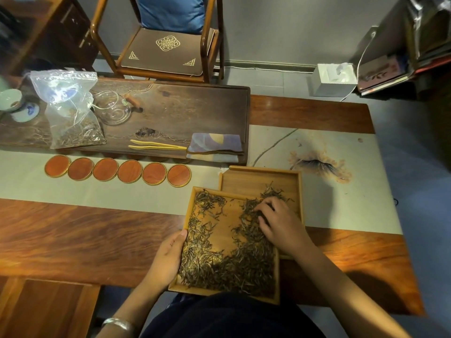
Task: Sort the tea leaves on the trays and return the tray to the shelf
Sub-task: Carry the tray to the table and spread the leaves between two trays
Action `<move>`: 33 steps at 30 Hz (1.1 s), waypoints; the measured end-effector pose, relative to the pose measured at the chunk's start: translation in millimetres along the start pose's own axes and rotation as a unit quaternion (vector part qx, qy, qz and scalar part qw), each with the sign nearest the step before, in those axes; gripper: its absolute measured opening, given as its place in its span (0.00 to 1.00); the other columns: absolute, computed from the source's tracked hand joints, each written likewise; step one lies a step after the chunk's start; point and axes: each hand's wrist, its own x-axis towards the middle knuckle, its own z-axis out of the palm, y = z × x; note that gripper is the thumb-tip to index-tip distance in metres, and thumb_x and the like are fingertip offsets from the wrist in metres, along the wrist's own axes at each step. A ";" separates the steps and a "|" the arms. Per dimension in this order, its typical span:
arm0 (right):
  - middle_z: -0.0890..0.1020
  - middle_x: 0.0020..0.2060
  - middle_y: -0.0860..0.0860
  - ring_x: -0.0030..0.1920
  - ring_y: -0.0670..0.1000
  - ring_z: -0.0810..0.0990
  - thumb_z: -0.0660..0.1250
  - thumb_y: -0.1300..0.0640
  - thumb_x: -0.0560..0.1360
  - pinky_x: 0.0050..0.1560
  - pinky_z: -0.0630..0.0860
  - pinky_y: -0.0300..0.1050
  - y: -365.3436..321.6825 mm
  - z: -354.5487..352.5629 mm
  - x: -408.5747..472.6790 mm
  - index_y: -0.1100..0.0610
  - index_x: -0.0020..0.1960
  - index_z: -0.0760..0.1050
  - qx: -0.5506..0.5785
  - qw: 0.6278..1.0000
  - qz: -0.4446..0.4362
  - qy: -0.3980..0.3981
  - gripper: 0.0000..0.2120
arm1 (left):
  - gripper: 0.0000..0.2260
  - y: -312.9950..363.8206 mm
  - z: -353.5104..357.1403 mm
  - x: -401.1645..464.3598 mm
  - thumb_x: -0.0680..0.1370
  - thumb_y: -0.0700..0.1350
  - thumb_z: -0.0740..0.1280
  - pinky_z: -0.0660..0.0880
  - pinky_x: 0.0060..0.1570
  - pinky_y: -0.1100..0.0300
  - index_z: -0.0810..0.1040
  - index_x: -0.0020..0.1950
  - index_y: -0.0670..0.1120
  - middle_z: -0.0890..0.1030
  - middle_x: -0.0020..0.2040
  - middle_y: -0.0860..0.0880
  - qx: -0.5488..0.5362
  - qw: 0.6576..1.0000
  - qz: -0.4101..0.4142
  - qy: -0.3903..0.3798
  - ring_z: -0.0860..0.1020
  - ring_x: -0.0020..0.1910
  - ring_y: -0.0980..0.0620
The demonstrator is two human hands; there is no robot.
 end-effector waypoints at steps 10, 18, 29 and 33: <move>0.73 0.61 0.52 0.65 0.52 0.68 0.63 0.49 0.76 0.65 0.69 0.51 -33.8 -0.2 6.4 0.53 0.61 0.74 0.049 0.998 -0.033 0.019 0.16 | 0.16 0.4 -0.7 0.8 0.83 0.46 0.54 0.74 0.43 0.74 0.82 0.52 0.49 0.86 0.49 0.53 0.014 1.000 0.000 0.008 0.83 0.48 0.57; 0.54 0.77 0.56 0.76 0.59 0.51 0.55 0.44 0.79 0.73 0.45 0.55 -87.7 31.1 41.8 0.48 0.75 0.55 -0.030 0.981 -0.161 -0.103 0.27 | 0.16 0.3 -2.1 2.7 0.83 0.47 0.54 0.75 0.45 0.70 0.81 0.55 0.47 0.85 0.52 0.47 0.003 1.000 -0.004 -0.007 0.83 0.51 0.53; 0.64 0.74 0.54 0.73 0.56 0.61 0.54 0.45 0.79 0.73 0.56 0.51 -31.2 16.7 2.5 0.53 0.72 0.65 -0.055 0.982 -0.143 -0.107 0.23 | 0.17 -5.2 -5.0 1.7 0.83 0.47 0.54 0.74 0.42 0.73 0.83 0.50 0.50 0.86 0.49 0.51 0.018 1.000 -0.017 0.014 0.83 0.48 0.55; 0.64 0.73 0.53 0.73 0.55 0.61 0.55 0.47 0.80 0.73 0.59 0.51 -15.4 13.7 -7.0 0.53 0.71 0.67 -0.038 0.988 -0.111 -0.099 0.22 | 0.17 -6.1 -4.4 1.9 0.83 0.48 0.54 0.74 0.42 0.73 0.83 0.51 0.50 0.86 0.50 0.51 0.023 0.999 -0.021 0.008 0.83 0.48 0.55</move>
